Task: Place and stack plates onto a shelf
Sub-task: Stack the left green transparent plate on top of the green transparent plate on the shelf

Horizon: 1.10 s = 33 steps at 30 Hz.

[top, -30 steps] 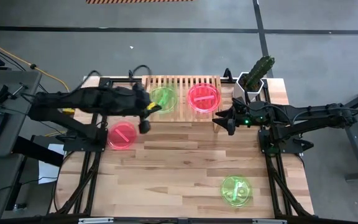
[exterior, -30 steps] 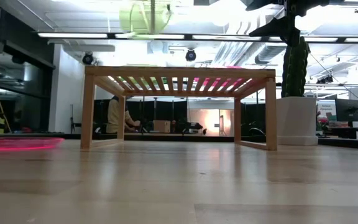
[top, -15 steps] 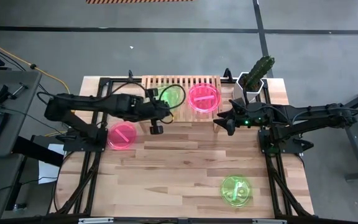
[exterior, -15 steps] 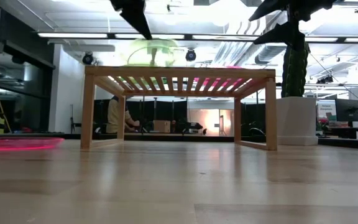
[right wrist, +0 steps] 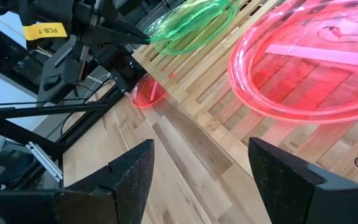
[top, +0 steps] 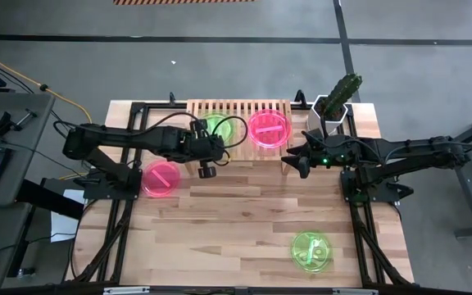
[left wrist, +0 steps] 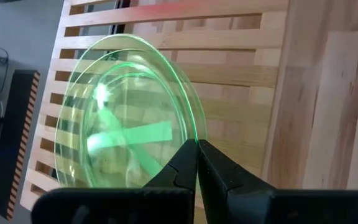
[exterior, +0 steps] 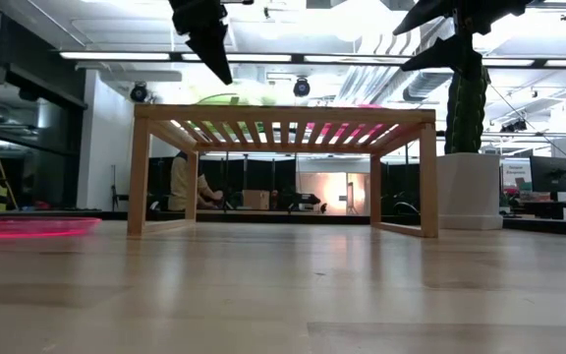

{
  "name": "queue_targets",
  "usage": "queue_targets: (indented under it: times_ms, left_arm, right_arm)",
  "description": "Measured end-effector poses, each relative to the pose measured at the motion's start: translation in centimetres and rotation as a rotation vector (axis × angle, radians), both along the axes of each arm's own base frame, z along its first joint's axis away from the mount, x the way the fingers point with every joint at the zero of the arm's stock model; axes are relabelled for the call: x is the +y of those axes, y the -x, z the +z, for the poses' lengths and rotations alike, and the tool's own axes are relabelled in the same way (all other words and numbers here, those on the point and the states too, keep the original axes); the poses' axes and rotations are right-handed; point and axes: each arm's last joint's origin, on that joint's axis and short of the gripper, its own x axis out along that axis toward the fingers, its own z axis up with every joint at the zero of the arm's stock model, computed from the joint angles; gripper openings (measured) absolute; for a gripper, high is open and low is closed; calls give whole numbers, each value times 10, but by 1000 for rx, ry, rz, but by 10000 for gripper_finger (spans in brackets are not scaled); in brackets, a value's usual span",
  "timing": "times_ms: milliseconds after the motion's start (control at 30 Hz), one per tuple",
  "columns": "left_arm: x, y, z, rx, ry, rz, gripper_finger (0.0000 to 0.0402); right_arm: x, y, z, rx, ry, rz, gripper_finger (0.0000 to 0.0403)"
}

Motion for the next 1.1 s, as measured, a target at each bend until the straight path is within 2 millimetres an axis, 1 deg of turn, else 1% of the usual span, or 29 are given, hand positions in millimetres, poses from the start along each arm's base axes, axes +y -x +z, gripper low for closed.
queue_targets:
  times_ms: [233,467,833,933,1100]
  left_arm:
    - [6,0,0,-1,2,18,0]
    - [13,-2,0,-22,49,21,0]
    - [19,-1,0,-33,72,39,1]
    - [21,-3,1,-52,98,36,13]
    - [26,-5,2,-83,104,44,52]
  right_arm:
    - [0,0,0,0,0,0,243]
    - [0,0,0,1,0,-1,243]
    - [0,0,0,1,1,-1,243]
    - [0,0,0,1,1,-1,243]
    - [0,0,0,1,1,-1,243]
